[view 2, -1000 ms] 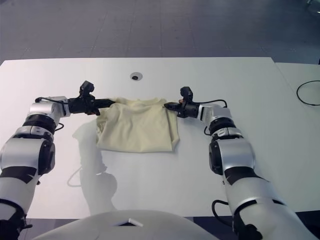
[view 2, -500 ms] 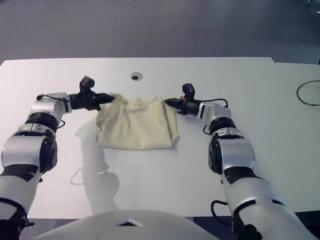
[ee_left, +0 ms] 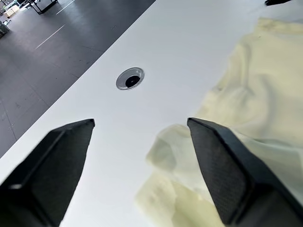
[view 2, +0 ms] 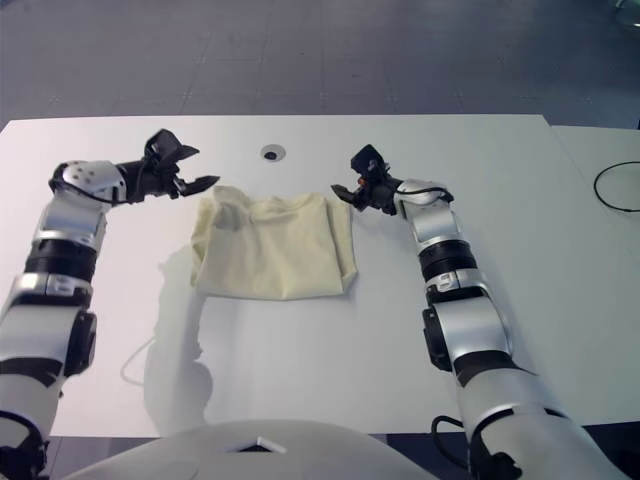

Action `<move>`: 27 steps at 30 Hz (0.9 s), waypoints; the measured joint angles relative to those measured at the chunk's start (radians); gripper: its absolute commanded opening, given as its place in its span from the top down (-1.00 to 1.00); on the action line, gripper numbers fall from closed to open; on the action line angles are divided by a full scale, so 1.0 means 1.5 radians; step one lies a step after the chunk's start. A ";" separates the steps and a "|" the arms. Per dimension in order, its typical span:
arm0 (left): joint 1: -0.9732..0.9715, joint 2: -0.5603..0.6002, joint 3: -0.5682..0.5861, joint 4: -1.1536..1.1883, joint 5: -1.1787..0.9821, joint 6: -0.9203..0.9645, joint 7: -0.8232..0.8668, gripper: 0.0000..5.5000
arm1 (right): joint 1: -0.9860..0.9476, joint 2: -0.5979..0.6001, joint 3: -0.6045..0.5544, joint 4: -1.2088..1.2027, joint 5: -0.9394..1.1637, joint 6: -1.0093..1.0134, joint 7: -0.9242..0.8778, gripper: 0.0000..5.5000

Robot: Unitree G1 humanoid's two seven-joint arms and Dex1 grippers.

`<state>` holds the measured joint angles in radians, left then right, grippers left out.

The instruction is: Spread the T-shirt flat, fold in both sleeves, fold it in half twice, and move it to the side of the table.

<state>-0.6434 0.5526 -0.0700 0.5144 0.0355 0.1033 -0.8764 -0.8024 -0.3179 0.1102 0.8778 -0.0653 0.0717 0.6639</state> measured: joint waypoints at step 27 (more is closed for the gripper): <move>0.331 0.198 -0.086 -0.617 0.107 0.320 -0.003 -0.96 | 0.087 -0.072 0.070 -0.006 -0.080 -0.165 -0.029 -0.95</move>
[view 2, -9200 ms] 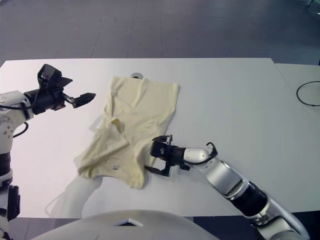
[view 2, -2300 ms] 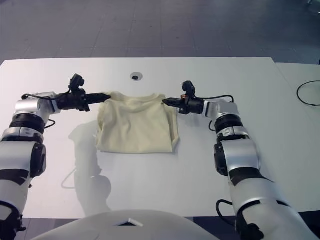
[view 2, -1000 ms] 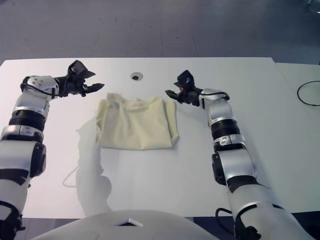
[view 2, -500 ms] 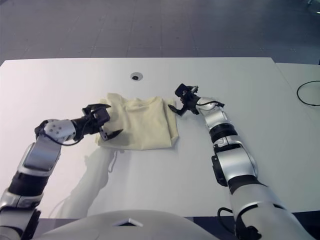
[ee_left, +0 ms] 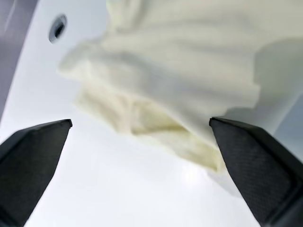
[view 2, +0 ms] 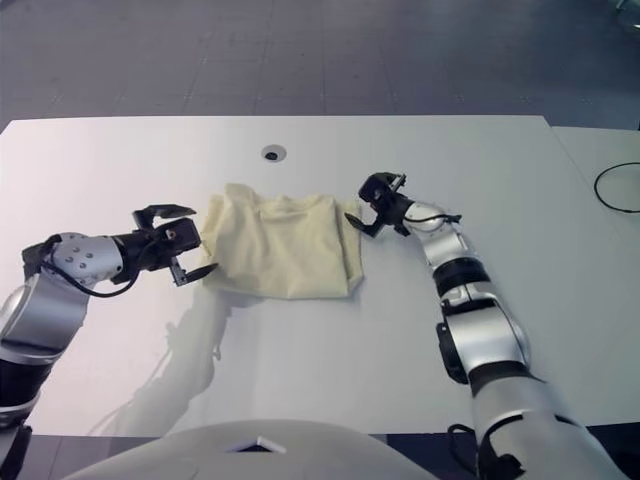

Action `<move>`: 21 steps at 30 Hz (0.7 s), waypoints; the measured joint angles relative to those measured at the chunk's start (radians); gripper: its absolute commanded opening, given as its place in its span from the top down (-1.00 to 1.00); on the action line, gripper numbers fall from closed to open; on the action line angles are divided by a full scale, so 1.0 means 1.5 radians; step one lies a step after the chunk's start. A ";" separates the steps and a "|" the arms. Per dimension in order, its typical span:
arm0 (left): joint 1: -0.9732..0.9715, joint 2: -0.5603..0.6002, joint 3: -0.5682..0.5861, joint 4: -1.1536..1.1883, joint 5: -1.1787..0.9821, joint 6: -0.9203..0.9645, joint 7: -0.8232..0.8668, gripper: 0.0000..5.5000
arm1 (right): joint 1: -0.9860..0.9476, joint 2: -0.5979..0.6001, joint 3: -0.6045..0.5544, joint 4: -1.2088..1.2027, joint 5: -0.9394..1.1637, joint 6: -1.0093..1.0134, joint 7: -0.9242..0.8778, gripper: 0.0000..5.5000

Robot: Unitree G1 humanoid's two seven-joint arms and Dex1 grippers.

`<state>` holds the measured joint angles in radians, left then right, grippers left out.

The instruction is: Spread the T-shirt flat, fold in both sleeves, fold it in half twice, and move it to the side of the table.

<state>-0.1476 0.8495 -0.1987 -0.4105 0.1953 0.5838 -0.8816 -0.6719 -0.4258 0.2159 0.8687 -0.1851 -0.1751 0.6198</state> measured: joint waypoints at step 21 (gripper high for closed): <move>-0.127 0.059 -0.008 0.435 0.065 -0.232 0.058 -0.96 | 0.421 -0.165 0.026 -0.935 0.129 0.507 0.202 -0.95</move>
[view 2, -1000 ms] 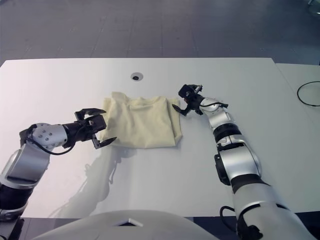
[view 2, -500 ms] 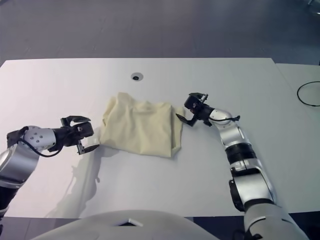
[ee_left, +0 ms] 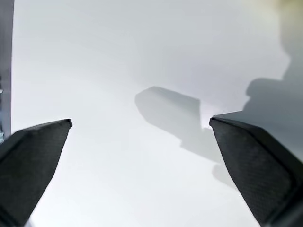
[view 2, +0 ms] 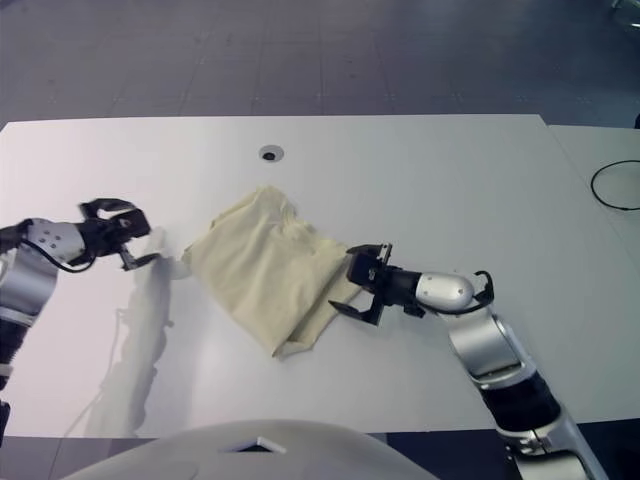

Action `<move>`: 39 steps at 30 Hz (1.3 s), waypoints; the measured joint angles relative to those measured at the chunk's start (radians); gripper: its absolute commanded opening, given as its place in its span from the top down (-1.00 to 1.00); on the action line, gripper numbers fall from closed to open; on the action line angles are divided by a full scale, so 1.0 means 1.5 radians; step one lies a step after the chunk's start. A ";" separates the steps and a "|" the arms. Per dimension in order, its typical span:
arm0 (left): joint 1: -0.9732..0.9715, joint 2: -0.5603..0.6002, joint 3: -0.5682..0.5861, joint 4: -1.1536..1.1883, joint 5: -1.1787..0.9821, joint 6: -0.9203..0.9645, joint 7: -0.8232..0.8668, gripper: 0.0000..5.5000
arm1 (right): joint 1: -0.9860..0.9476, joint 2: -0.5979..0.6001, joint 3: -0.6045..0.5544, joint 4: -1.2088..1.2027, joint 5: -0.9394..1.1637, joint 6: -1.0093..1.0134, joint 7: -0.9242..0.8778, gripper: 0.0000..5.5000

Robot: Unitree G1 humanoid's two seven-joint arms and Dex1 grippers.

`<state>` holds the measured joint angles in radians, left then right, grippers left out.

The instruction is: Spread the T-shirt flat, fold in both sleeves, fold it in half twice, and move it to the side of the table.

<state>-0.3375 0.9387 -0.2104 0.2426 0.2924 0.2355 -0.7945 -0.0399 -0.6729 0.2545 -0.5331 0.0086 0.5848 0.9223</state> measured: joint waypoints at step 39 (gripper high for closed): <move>-0.097 -0.133 -0.074 0.082 -0.092 -0.189 -0.102 -0.96 | -0.061 0.025 0.082 0.125 -0.015 -0.077 -0.075 -0.95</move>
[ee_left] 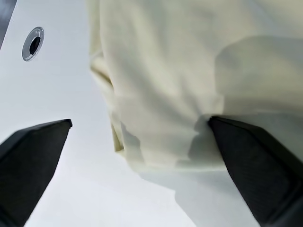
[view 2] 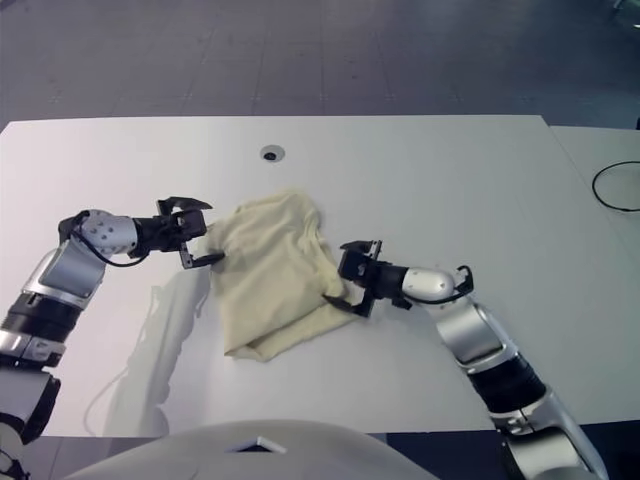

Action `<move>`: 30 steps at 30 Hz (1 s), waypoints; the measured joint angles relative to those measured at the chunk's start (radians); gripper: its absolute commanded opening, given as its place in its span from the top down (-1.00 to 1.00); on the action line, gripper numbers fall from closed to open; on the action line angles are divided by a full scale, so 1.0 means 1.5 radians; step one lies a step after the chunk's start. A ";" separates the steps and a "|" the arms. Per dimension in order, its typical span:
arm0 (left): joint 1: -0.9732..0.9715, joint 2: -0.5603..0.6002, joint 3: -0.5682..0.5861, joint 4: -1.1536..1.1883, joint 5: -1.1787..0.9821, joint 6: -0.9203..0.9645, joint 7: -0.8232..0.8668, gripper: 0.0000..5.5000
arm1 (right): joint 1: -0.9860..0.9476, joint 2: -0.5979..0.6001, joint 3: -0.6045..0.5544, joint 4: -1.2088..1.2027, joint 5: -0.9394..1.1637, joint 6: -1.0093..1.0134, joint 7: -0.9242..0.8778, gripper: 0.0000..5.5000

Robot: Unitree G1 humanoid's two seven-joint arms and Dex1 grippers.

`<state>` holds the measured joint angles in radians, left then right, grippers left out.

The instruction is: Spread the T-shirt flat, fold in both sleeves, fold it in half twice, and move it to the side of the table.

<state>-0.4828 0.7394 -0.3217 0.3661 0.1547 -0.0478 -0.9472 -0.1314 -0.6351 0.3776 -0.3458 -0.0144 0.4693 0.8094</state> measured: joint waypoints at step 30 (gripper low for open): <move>0.383 0.110 0.215 -0.595 -0.088 0.096 -0.062 -0.96 | 0.264 -0.157 -0.110 -0.409 -0.075 0.080 -0.044 -0.95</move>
<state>0.0921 0.9045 0.0006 -0.5258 0.0229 0.0957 -1.0401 0.2652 -0.8711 0.2128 -0.9597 -0.1263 0.5895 0.7431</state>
